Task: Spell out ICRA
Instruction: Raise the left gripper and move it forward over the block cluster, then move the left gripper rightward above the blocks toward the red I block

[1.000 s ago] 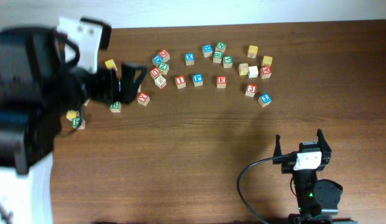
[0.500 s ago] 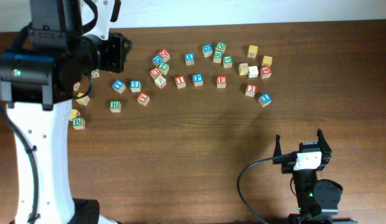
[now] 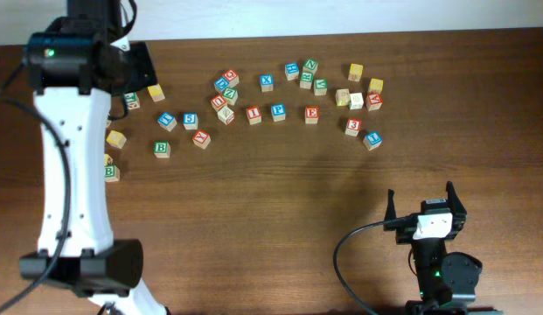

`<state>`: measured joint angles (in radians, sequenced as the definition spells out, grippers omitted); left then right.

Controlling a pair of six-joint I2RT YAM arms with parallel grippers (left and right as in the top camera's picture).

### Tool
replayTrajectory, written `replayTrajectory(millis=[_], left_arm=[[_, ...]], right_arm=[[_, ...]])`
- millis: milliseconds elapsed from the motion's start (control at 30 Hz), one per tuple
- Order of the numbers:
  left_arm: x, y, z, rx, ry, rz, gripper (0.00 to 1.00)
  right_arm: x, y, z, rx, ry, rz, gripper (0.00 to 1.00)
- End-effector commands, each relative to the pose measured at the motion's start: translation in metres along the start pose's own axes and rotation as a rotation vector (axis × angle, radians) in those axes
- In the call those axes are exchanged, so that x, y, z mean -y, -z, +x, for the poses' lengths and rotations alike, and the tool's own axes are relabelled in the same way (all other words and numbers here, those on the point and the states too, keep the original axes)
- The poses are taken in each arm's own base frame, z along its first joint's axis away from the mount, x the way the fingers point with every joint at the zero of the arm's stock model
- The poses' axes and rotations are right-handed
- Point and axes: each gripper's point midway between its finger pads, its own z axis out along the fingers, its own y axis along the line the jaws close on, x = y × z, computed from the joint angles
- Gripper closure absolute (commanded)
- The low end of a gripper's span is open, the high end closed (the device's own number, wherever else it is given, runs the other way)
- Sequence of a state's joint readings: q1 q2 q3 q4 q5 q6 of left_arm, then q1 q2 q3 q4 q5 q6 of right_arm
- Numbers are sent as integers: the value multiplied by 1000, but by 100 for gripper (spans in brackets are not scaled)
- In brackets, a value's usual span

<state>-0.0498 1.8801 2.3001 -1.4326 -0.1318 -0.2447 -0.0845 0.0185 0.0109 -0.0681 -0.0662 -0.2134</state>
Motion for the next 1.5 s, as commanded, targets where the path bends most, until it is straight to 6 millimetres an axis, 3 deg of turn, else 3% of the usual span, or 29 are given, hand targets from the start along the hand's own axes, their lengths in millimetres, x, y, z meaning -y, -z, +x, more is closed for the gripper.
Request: replayTrajectory(millis=[0,300,433,500,567,833,967,1033,1133,1200,1467], left_arm=[[2,-34,6,-77,19,-23,100],[17,-76,21,-188,14,19,95],[31,-79,29,-235,19,94,92],[30,-79,32,-244,18,92,91],[30,-78,35,-257,16,89,81],[28,-76,44,-295,15,82,72],[28,-76,44,-294,15,83,63],[28,-76,45,-301,14,81,44],[30,-75,47,-306,9,82,32],[35,-75,46,-295,0,89,0],[43,-77,40,-265,-9,103,1]], right_arm=[[-2,0,2,-2,-4,-9,2],[-2,0,2,-2,-4,-9,2],[-2,0,2,-2,-4,-9,2],[-2,0,2,-2,-4,-9,2],[-2,0,2,-2,-4,-9,2],[-2,0,2,-2,-4,-9,2],[-2,0,2,-2,-4,-9,2],[-2,0,2,-2,-4,-9,2],[-2,0,2,-2,-4,-9,2],[-2,0,2,-2,-4,-9,2],[-2,0,2,-2,-4,-9,2]])
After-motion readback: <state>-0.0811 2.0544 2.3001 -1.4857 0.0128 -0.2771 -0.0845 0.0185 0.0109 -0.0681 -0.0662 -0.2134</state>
